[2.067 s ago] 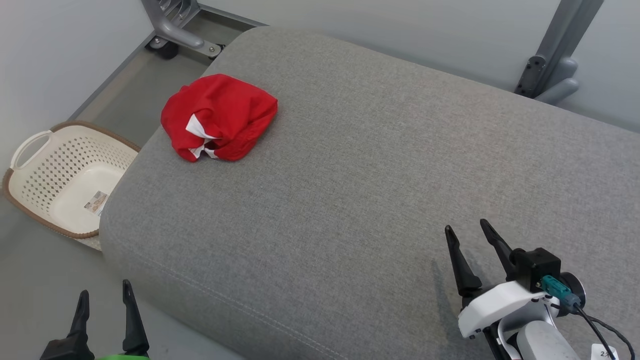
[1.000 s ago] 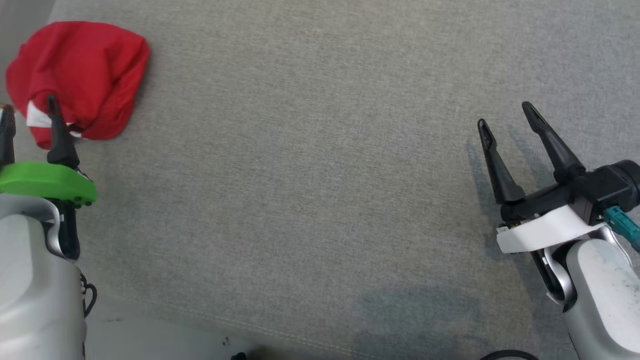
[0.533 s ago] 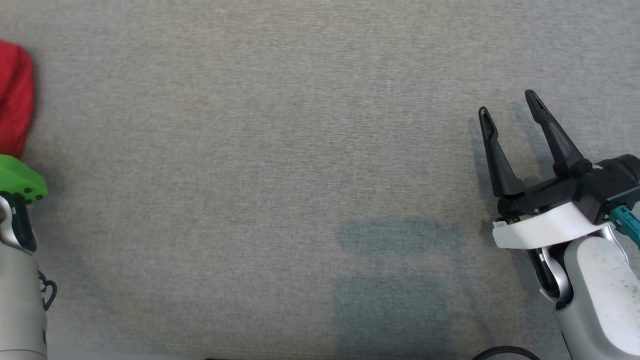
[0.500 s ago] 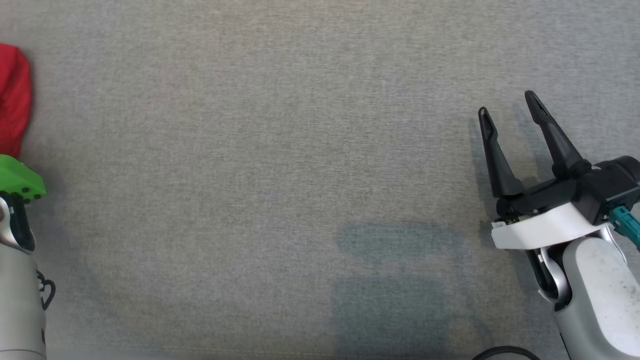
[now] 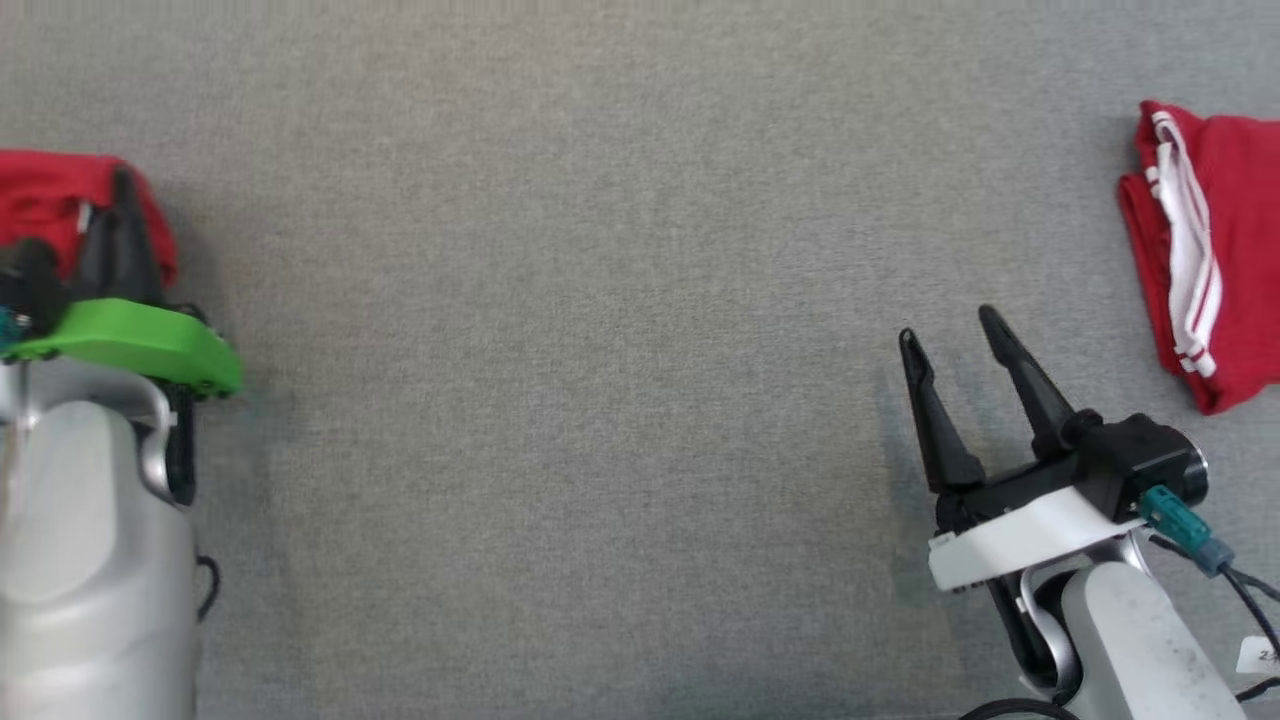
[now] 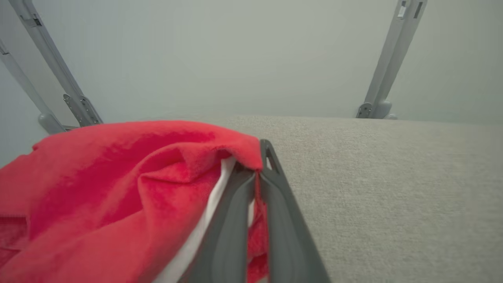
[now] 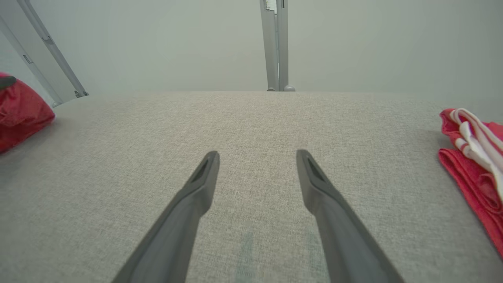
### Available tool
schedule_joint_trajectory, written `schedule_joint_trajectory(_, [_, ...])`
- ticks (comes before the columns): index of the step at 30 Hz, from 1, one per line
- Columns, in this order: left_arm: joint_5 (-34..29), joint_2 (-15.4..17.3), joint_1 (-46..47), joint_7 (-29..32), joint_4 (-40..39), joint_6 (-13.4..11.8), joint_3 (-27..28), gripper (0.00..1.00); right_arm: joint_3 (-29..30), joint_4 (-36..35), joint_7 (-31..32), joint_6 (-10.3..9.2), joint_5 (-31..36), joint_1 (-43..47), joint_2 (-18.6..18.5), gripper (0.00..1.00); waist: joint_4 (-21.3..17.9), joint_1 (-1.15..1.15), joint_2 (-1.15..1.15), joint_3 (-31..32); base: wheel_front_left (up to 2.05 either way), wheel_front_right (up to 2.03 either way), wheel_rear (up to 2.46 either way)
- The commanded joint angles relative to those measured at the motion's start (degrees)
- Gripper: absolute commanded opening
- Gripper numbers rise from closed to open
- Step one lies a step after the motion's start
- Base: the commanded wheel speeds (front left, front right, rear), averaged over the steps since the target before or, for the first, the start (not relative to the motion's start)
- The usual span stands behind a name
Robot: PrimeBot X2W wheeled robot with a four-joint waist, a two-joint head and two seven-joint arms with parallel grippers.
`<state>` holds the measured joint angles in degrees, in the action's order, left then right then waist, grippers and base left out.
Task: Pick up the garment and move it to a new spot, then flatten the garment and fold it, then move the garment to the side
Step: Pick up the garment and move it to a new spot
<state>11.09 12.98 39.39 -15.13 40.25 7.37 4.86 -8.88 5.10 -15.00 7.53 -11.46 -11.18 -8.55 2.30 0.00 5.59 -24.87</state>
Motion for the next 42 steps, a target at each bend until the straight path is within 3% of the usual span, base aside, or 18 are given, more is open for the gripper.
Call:
schedule_joint_trajectory(1, [1.4,-1.0,-1.7,0.0,-1.0,0.2,-1.5,0.00,-0.3,0.5,-0.1,-0.09,-0.1,1.4,0.3,1.00,-5.3,0.00,0.00,5.8,0.00,0.00,0.00])
schedule_joint_trajectory(13, [10.5,-8.1,-9.1,0.0,-4.0,0.2,-20.8,0.00,-2.8,3.0,-0.1,-0.09,-0.6,5.2,2.6,1.00,-12.1,0.00,0.00,11.9,0.00,0.00,0.00])
schedule_joint_trajectory(24, [15.8,-10.0,-9.7,0.0,-4.9,0.2,-32.3,0.00,-3.6,4.1,-0.1,-0.08,-0.3,5.2,3.1,1.00,-14.8,0.00,0.00,13.5,0.00,0.00,0.00])
schedule_joint_trajectory(29, [20.7,-10.0,-7.8,0.0,-8.8,0.2,-39.3,0.00,-3.4,4.3,-0.1,-0.08,-0.3,4.9,3.4,1.00,-14.8,0.00,0.00,12.9,0.00,0.00,0.00])
schedule_joint_trajectory(32, [19.6,-9.9,-7.8,0.0,-9.3,0.2,-38.7,0.00,-3.2,4.5,-0.1,-0.08,-0.3,4.3,3.5,1.00,-14.4,0.00,0.00,12.6,0.00,0.00,0.00])
schedule_joint_trajectory(33, [18.9,-9.9,-8.2,0.0,-9.1,0.2,-37.9,0.37,-3.2,4.5,-0.1,-0.08,-0.3,4.1,3.5,1.00,-14.2,0.00,0.00,12.5,0.00,0.00,0.00])
schedule_joint_trajectory(34, [18.4,-9.9,-8.9,0.0,-8.5,0.1,-37.1,1.00,-3.2,4.6,-0.1,-0.08,-0.4,4.0,3.6,1.00,-13.9,0.00,0.00,12.5,0.00,0.00,0.00])
schedule_joint_trajectory(42, [10.1,-9.4,-15.0,0.0,-9.7,-1.7,-27.1,1.00,-3.2,5.2,-0.1,-0.08,-0.7,4.2,3.8,1.00,-10.5,0.00,0.00,13.9,0.00,0.00,0.00])
